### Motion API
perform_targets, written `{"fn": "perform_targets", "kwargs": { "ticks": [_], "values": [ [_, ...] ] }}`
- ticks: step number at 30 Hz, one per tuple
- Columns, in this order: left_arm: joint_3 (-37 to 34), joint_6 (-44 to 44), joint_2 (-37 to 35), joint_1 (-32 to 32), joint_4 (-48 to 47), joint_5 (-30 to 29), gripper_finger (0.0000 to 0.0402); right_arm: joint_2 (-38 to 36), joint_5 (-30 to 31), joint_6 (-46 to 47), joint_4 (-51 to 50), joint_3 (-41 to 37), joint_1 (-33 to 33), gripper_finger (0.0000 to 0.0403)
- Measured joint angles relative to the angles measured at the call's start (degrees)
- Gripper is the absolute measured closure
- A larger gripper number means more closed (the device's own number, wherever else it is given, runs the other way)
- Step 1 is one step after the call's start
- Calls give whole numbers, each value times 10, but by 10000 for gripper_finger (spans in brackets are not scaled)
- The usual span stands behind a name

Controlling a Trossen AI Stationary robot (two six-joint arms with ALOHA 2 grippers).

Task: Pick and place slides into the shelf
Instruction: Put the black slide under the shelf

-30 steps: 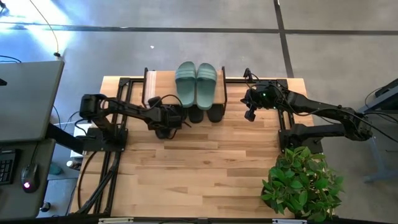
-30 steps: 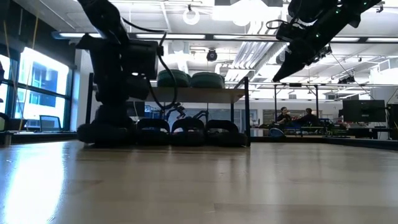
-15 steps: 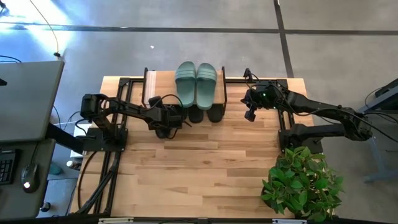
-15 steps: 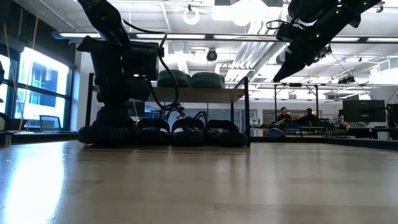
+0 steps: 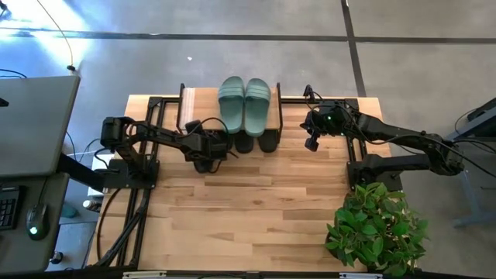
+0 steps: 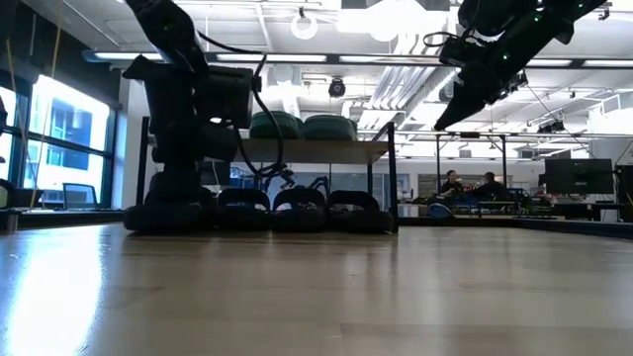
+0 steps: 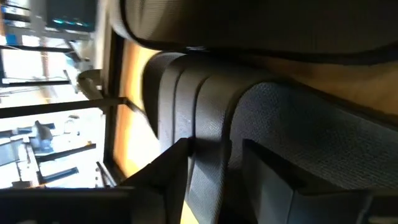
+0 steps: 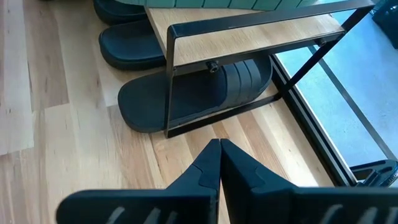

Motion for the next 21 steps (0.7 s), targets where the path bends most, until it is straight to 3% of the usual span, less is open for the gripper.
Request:
{"fn": "perform_targets", "kwargs": {
  "ticks": [8,21],
  "values": [
    [37,14,0,-10,-33,65,241,0,0,0,0,0,0,402],
    [41,12,-2,-13,-48,96,258,0,-3,0,-5,0,0,402]
  ]
}}
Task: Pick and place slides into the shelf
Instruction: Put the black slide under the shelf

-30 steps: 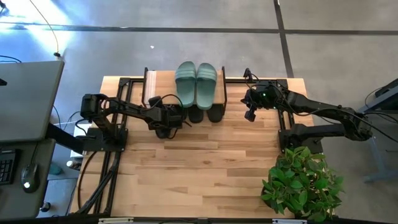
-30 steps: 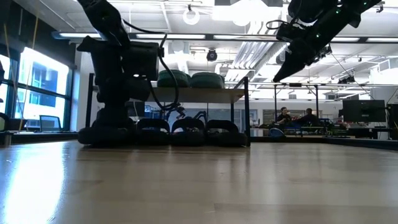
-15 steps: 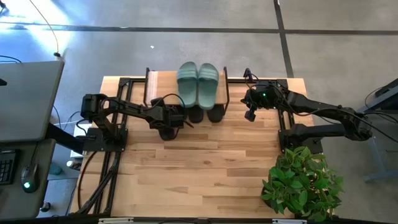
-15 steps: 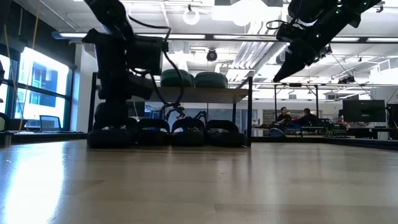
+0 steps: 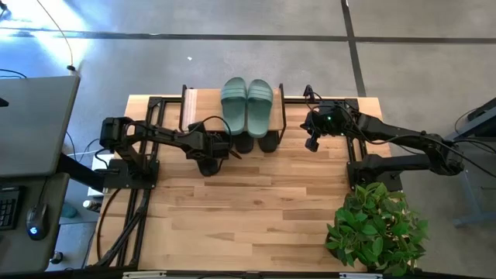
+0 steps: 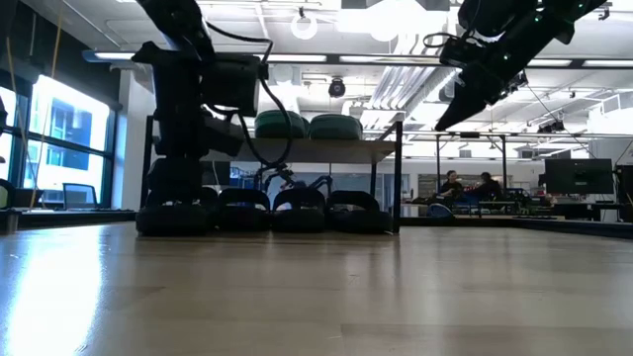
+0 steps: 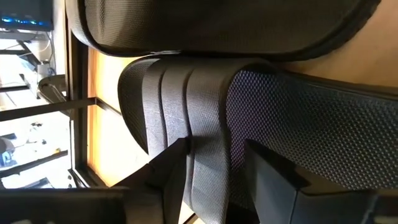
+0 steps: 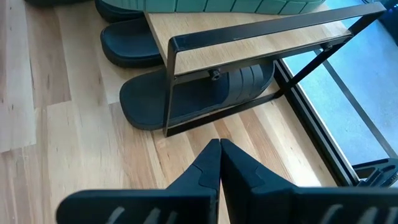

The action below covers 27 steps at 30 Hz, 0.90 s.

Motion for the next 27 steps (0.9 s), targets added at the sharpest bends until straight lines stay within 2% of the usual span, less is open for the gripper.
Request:
{"fn": "perform_targets", "kwargs": {
  "ticks": [27],
  "values": [
    [-1,-14,-29,-12,-7,61,257,0,-4,0,-6,0,0,402]
  ]
}}
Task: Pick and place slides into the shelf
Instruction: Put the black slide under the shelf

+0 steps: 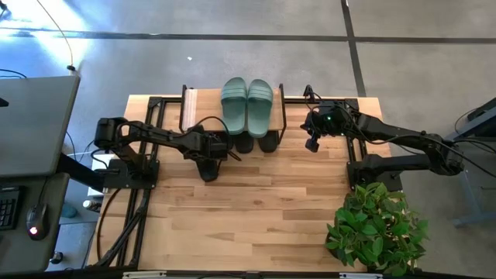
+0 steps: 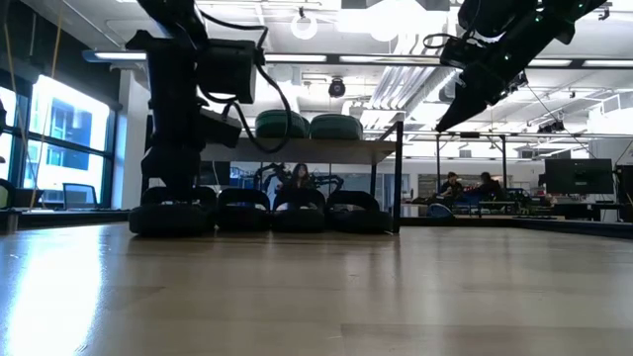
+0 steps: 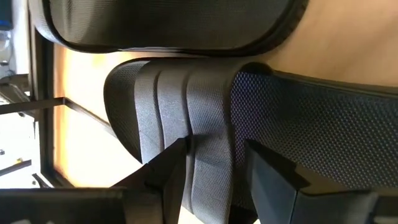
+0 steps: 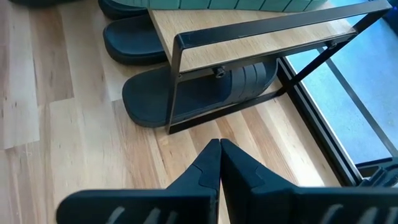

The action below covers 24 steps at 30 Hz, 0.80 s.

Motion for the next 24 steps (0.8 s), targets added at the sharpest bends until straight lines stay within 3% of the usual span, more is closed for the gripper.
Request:
{"fn": "perform_targets", "kwargs": {
  "ticks": [11,24],
  "values": [
    [0,1,-35,0,1,53,256,0,-5,0,-1,0,0,402],
    [0,2,-36,-3,-4,65,256,0,-13,0,-1,0,0,402]
  ]
}}
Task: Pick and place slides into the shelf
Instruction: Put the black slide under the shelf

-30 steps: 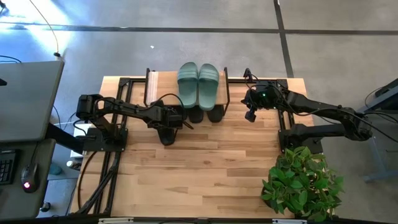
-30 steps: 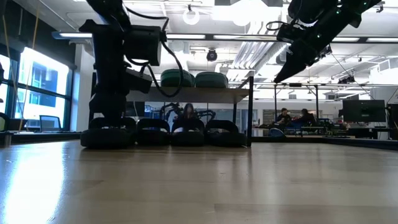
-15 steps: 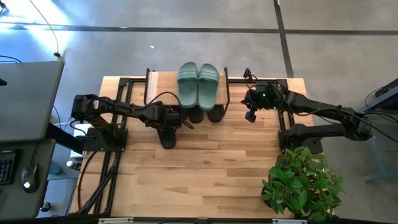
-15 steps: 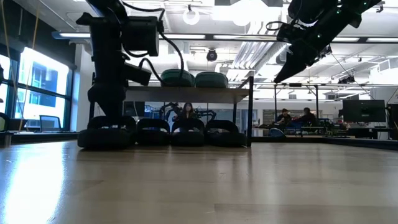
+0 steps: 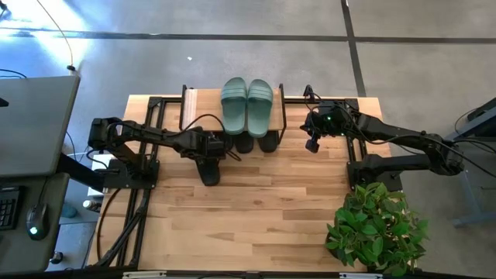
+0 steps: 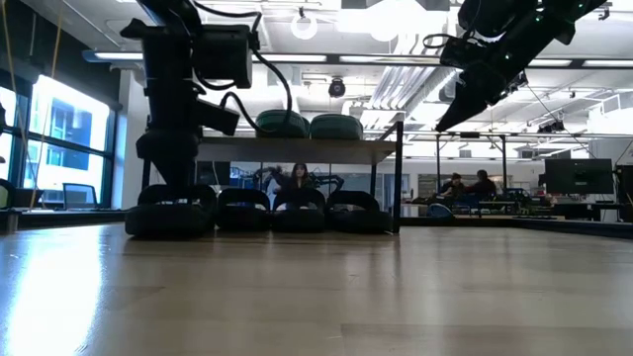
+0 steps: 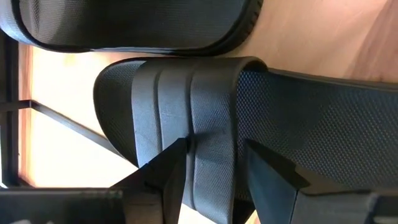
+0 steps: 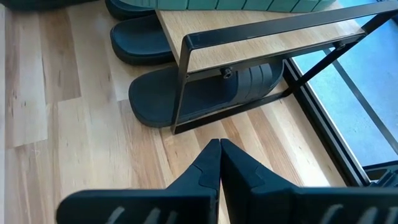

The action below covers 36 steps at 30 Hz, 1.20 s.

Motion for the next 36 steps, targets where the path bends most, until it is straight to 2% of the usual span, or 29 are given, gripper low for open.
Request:
{"fn": "perform_targets", "kwargs": {
  "ticks": [14,18,21,26,29,32,36],
  "values": [
    [0,-28,-52,-55,-7,5,257,0,-3,0,0,0,0,402],
    [0,-48,-71,-72,-6,28,257,0,-6,0,0,0,0,402],
    [0,-64,-92,-92,14,93,257,0,-6,0,-2,0,0,402],
    [0,-103,-120,-134,96,249,257,0,-6,0,-10,0,0,402],
    [0,-122,-122,-153,144,308,258,0,-6,0,-10,0,0,402],
    [0,-134,-117,-167,170,306,273,0,-8,0,-11,0,0,402],
    [-1,-167,-81,-177,176,240,327,0,-9,0,-11,0,0,402]
  ]
}}
